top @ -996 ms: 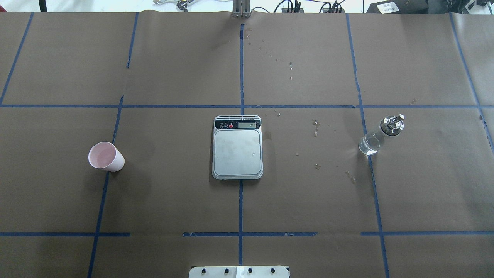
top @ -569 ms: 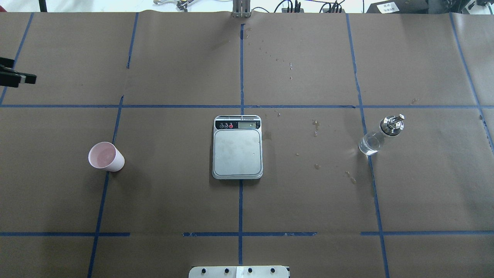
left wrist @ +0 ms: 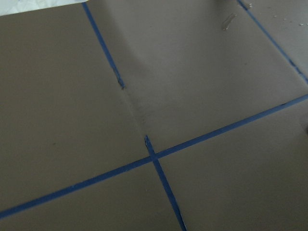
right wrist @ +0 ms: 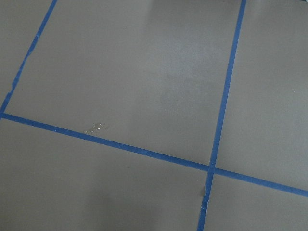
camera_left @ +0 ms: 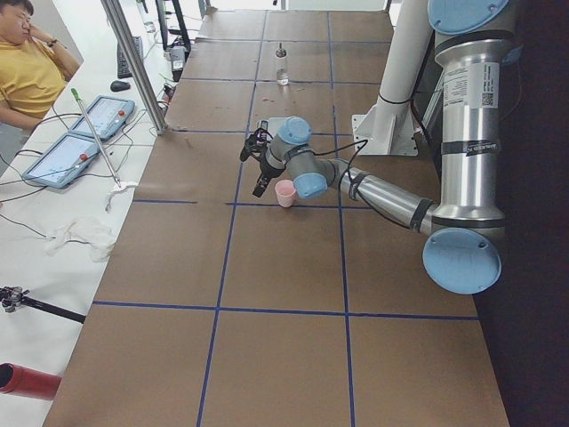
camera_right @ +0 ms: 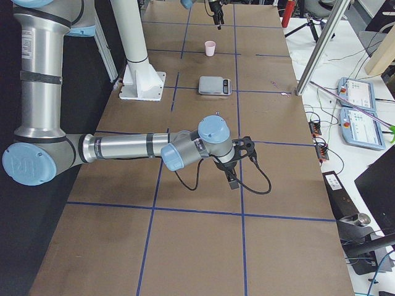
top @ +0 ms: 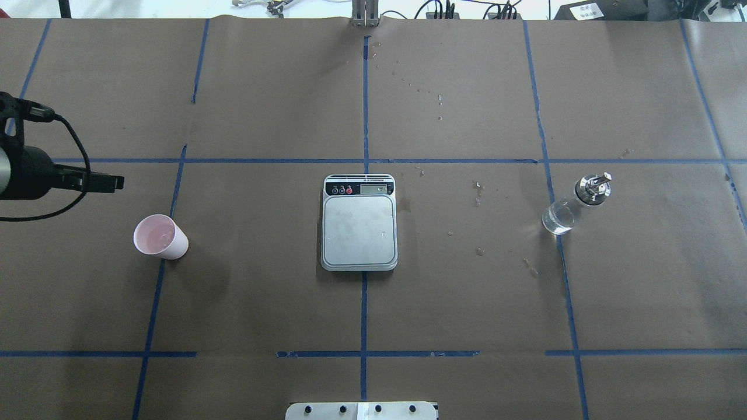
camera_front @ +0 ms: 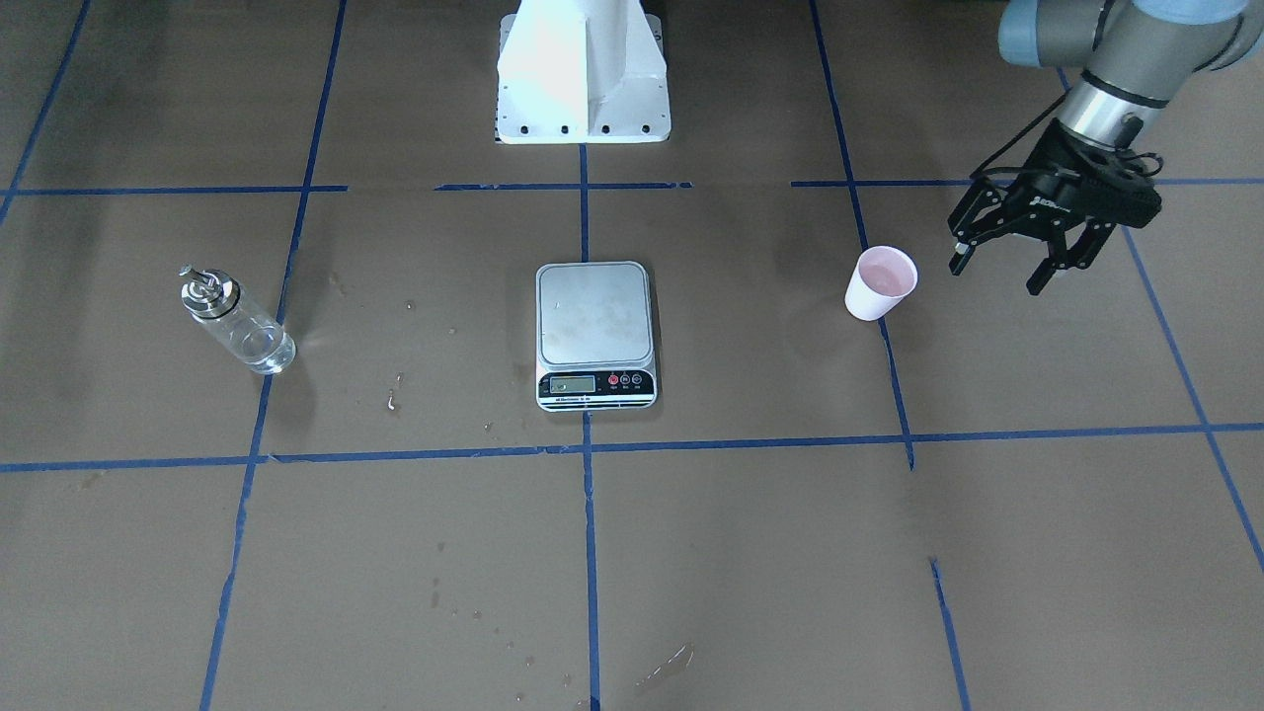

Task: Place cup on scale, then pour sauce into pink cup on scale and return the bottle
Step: 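Reach the left gripper down to the pink paper cup and grasp it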

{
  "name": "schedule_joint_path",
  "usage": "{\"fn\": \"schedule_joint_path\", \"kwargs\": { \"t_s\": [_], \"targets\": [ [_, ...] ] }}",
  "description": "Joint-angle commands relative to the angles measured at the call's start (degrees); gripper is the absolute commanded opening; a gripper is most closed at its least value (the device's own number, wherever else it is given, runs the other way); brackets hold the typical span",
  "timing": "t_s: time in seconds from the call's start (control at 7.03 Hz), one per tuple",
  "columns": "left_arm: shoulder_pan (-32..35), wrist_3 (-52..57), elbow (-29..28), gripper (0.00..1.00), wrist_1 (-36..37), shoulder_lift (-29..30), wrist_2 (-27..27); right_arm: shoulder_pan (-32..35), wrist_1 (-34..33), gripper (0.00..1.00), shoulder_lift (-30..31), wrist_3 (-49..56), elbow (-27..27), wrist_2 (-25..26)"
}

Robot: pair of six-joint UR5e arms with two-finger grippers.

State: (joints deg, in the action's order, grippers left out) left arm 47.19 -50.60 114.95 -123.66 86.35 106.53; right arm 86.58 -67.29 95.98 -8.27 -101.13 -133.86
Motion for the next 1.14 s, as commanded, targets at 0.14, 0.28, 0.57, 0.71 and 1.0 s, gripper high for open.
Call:
{"fn": "schedule_joint_path", "kwargs": {
  "t_s": [0.14,0.28,0.57,0.71,1.0],
  "targets": [
    [-7.4,-5.8,0.5,0.56,5.1,-0.4,-3.5,0.0,0.0,1.00,0.0,0.0,0.1,0.0],
    [-9.1,-6.9,0.5,0.55,5.1,-0.3,-4.0,0.0,0.0,1.00,0.1,0.1,0.0,0.0],
    [-11.4,-7.2,0.0,0.55,5.2,-0.2,-5.2,0.0,1.4,1.00,0.4,0.0,0.1,-0.1],
    [-12.2,-7.2,-0.6,0.48,5.2,0.0,-5.2,0.0,1.7,1.00,0.7,0.0,0.1,-0.1],
    [-12.5,-7.1,-0.7,0.00,5.3,0.0,-5.2,0.0,2.3,1.00,1.1,0.0,0.1,-0.1]
  ]
}}
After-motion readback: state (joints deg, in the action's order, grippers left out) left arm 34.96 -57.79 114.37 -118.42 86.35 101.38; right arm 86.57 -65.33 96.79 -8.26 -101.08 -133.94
